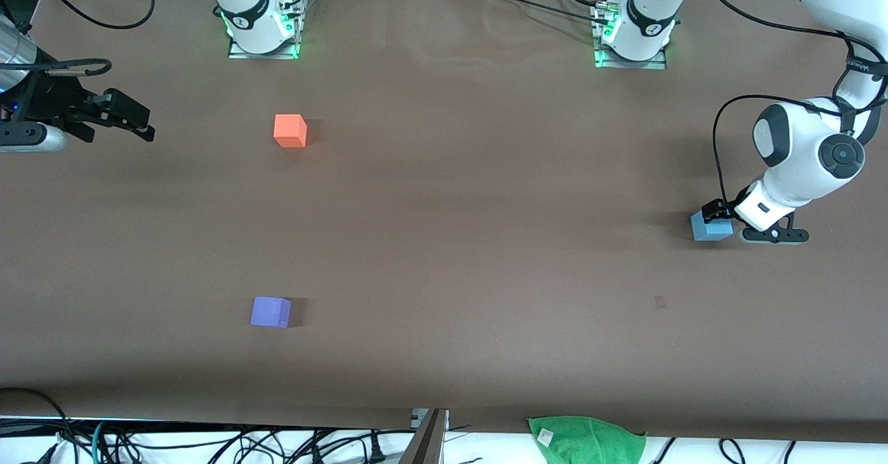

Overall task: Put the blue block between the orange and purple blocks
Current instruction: 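Reach the left gripper down over the light-blue cube, then close the left gripper on the light-blue cube and lift it, then carry the light-blue cube with the left gripper toward the table middle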

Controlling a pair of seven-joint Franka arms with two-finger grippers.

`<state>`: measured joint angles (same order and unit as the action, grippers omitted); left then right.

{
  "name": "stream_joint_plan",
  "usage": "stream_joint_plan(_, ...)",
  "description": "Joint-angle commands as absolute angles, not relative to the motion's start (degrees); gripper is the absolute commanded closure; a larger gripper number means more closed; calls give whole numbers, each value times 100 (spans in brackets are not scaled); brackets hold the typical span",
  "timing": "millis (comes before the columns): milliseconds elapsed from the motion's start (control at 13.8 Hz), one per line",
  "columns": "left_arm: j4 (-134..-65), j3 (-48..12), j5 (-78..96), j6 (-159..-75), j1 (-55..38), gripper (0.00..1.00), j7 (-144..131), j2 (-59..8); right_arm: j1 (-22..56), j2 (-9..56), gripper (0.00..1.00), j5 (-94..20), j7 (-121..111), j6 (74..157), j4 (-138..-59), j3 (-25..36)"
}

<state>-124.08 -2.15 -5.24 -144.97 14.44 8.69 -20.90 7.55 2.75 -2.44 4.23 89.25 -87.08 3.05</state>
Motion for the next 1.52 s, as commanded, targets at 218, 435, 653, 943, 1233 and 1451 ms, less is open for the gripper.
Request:
stream_joint_plan(218, -12393, -352, -141, -14782, 1494, 0, 1046, -2319, 729, 316, 1, -167, 343, 8824, -8604, 308)
stream_joint_plan(435, -12393, -343, -158, -14976, 1503, 0, 1063, -2478, 721, 316, 1, -167, 343, 8824, -8604, 308)
stream_joint_plan(653, -12384, -343, -211, -14942, 1494, 85, 1063, -2514, 721, 316, 1, -167, 343, 8824, -8604, 316)
stream_joint_plan(943, -11877, -351, -211, -14296, 1459, 100, 1011, -2356, 721, 316, 1, -167, 343, 8824, -8604, 316)
stream_joint_plan(1233, -10207, -465, -220, -11747, 1345, 100, 976, -2312, 712, 316, 1, -167, 343, 8824, -8613, 325)
stream_joint_plan(1451, -9144, -1105, -220, -10165, 1310, 100, 923, -2241, 694, 316, 1, -167, 334, 8824, -8613, 334)
